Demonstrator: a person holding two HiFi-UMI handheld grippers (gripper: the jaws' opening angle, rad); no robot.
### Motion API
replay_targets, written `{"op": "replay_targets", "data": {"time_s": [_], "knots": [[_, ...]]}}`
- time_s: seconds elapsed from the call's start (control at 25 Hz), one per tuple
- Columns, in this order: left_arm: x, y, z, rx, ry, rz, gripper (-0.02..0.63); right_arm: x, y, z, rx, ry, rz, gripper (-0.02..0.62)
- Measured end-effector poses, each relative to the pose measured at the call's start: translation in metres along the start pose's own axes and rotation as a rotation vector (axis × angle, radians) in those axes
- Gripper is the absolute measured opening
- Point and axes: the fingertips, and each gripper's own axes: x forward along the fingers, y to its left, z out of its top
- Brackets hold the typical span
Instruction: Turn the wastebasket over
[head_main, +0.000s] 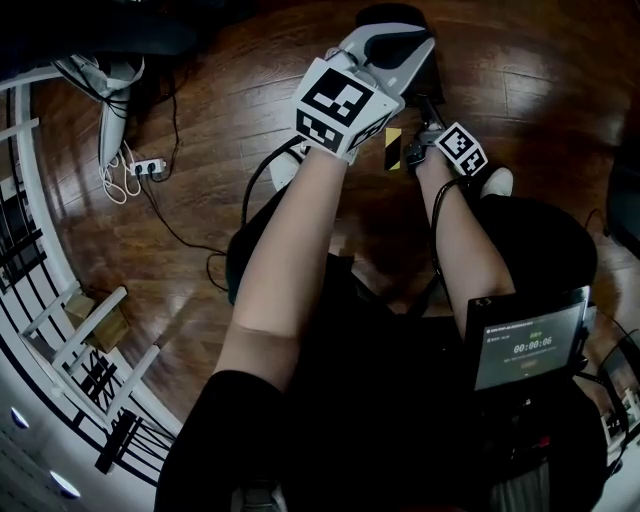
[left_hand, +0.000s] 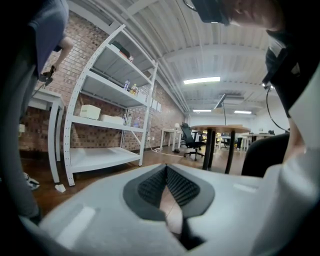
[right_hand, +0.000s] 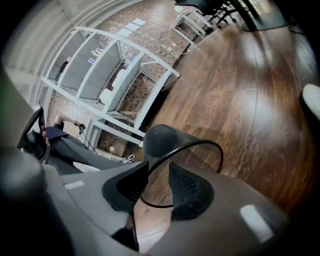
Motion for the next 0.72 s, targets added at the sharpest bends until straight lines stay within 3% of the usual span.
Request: {"op": "replay_targets", "data": {"time_s": [0.24,0.44,0.72], "knots": [[0.004,-0.002,0.010,-0.002,0.005,0.025,0.002,0.009,0.000,-0.004,0.280,-0.061,0.070,0.173],[-0.004,0.005,0.028,-0.016,-0.043,0.044,0.002,0.022,0.010,-0.003,0.350,-0.095,0.128,0.173],[-0.012,0.011,0.035,-0.024,-0.054,0.064,0.002,0.032,0.017,0.015,0.379,-0.162,0.151,0.041]]}}
